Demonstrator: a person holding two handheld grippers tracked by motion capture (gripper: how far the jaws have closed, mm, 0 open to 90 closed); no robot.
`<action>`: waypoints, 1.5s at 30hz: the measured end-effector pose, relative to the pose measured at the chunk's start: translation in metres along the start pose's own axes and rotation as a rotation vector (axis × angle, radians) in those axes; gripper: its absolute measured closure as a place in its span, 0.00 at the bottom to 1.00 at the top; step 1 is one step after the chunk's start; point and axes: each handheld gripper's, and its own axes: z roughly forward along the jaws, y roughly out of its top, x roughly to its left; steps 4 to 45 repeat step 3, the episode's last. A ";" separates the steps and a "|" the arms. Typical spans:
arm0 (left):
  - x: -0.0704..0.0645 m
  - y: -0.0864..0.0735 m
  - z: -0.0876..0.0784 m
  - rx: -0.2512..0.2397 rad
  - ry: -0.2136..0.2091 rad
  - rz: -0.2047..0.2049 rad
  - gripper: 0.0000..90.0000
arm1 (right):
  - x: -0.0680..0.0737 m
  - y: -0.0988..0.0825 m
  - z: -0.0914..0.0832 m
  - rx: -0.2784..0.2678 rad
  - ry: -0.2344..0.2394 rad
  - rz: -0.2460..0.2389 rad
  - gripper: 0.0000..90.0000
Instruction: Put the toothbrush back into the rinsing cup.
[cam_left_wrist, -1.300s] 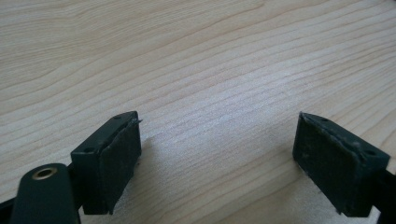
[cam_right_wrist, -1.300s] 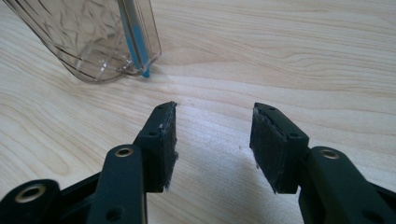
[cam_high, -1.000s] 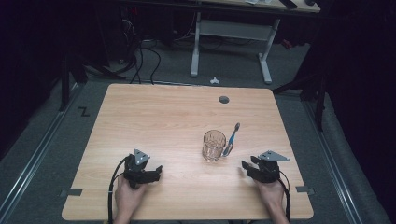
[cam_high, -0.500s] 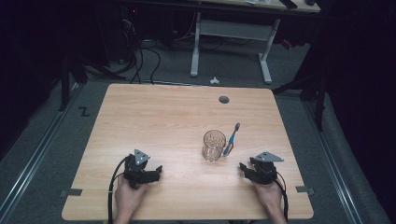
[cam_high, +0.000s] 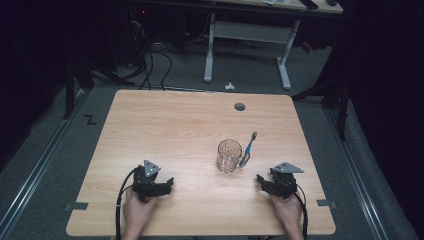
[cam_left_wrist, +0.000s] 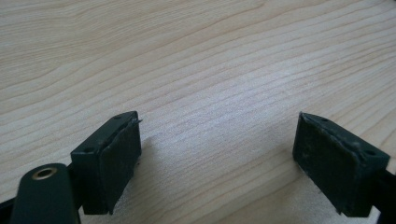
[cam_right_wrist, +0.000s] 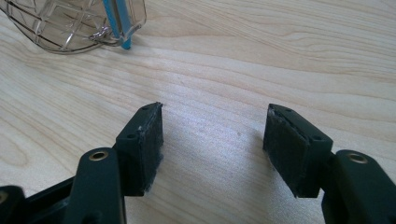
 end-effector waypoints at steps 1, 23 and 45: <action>0.000 0.000 0.000 0.000 0.000 0.000 0.18 | 0.000 0.000 0.000 0.000 0.000 0.000 0.42; 0.000 0.000 0.000 0.000 0.000 0.000 0.18 | 0.000 0.000 0.000 0.001 -0.001 0.002 0.42; 0.000 0.000 0.000 0.000 0.000 0.000 0.18 | 0.000 0.000 0.000 0.001 -0.001 0.002 0.42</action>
